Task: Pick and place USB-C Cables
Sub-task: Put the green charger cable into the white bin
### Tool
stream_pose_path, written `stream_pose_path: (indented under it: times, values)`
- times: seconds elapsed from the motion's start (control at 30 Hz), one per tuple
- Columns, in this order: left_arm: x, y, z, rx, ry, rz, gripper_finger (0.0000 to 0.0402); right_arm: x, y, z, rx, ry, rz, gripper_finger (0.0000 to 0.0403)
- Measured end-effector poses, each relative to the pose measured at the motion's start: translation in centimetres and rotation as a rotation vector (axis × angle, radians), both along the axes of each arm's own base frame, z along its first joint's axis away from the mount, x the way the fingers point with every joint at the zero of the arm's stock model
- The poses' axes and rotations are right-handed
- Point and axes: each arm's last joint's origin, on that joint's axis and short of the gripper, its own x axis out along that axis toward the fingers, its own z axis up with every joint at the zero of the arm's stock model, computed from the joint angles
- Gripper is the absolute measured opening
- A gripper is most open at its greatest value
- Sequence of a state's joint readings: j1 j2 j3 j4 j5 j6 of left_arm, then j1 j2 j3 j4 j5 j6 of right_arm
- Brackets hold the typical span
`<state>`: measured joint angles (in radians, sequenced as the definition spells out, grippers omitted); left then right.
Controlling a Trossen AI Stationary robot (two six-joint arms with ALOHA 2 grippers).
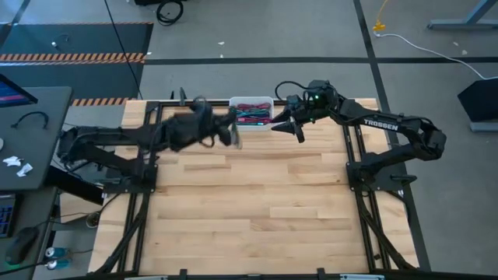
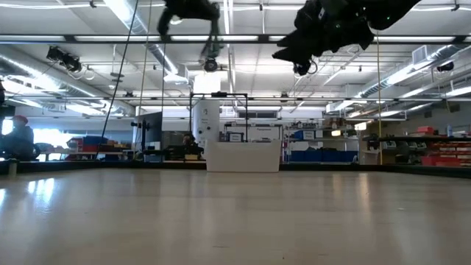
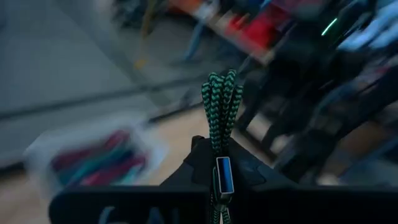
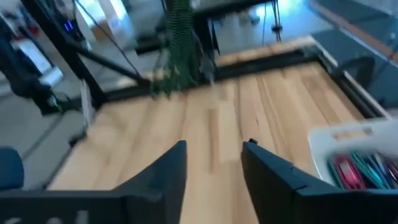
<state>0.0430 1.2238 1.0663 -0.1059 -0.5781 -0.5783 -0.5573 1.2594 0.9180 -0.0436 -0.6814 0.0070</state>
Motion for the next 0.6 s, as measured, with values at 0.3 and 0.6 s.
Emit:
stream_pose_path:
  times: [0.3,0.6]
  values:
    - [2.2,5.4,1.3,0.123,-0.267,-0.106,0.0019,1.4,0.7,3.1,0.110,-0.264,-0.118,0.0262]
    - [4.0,6.5,0.3,0.131,-0.330,-0.218,0.0027,4.8,-0.8,1.8,0.189,-0.275,-0.143,0.0262]
